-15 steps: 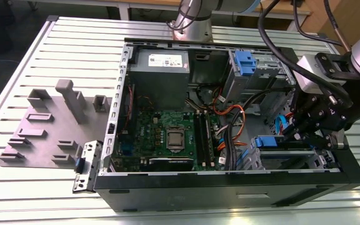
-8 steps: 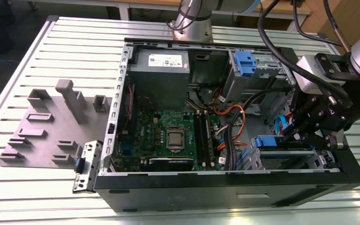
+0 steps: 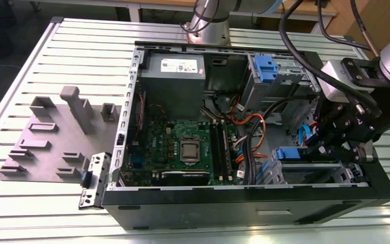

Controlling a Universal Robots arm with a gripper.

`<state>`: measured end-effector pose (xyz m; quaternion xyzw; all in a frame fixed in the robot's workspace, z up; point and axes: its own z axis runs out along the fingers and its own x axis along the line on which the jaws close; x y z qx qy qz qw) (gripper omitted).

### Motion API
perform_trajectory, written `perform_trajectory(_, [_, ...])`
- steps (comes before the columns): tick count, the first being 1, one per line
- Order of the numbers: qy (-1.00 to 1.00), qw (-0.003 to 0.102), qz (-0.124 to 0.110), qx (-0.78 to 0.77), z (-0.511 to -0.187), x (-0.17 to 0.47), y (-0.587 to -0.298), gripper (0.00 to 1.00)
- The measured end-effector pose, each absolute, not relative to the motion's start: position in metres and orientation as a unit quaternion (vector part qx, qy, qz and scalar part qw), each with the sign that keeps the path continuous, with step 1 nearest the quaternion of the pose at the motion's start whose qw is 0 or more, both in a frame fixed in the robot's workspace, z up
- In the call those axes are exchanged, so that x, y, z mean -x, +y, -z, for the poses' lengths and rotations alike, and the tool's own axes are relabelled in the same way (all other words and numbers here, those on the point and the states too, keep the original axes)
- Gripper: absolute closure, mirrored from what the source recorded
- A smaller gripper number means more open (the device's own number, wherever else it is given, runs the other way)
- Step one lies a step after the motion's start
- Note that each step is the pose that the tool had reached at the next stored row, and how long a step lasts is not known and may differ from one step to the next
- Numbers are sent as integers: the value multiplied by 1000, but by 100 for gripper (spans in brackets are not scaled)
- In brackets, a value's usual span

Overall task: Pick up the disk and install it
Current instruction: 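Insert the first disk wire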

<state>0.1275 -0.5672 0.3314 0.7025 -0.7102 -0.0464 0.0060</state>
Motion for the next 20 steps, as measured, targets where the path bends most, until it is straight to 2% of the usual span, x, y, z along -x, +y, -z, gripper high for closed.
perform_trajectory(8, [-710, 4, 48, -703, -344, -128, -567, 76])
perform_trajectory(20, [-710, 1, 51, -703, -345, -137, -567, 76])
